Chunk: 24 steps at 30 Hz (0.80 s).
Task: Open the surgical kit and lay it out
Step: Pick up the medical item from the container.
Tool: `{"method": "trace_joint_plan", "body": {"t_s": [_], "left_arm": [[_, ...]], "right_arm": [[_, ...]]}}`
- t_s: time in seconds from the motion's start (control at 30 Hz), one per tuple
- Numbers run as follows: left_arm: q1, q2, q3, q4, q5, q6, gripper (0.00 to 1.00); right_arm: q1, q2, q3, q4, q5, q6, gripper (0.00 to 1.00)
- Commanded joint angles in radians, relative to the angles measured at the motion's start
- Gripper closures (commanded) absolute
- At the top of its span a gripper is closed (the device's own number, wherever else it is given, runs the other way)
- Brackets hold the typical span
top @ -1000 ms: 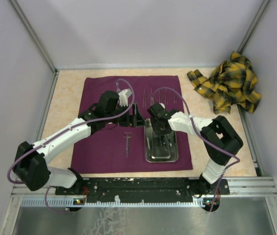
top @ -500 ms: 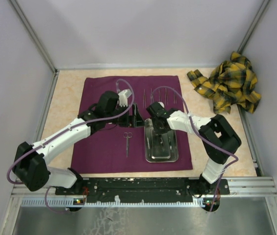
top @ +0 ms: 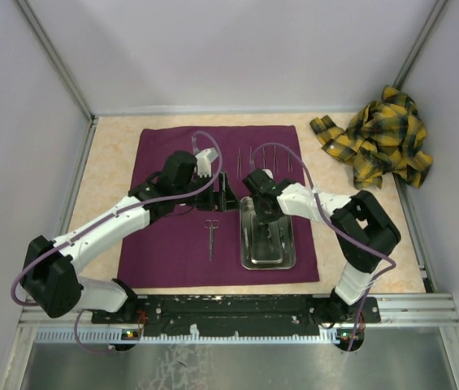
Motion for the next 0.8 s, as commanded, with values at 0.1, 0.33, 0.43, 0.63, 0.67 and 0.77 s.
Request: {"method": "trace_joint_plan", "body": {"t_s": [0.1, 0.33, 0.43, 0.63, 0.67, 0.77], "left_arm": [[-0.003, -0.044, 0.017, -0.006, -0.009, 0.017, 0.17], [-0.003, -0.059, 0.019, -0.016, -0.013, 0.018, 0.17], [-0.003, -0.072, 0.026, -0.031, -0.023, 0.021, 0.17], [-0.003, -0.126, 0.04, -0.07, -0.043, 0.027, 0.17], [-0.003, -0.14, 0.043, -0.077, -0.048, 0.027, 0.17], [-0.003, -0.191, 0.05, -0.099, -0.069, 0.029, 0.17]], "right_arm": [[0.004, -0.115, 0.047, -0.047, 0.036, -0.008, 1.0], [0.004, -0.156, 0.042, -0.063, 0.033, 0.002, 1.0], [0.004, -0.173, 0.044, -0.068, 0.016, 0.013, 1.0], [0.004, -0.209, 0.056, -0.089, -0.028, 0.067, 1.0], [0.005, -0.214, 0.059, -0.093, -0.038, 0.08, 1.0], [0.007, -0.226, 0.064, -0.098, -0.069, 0.12, 1.0]]}}
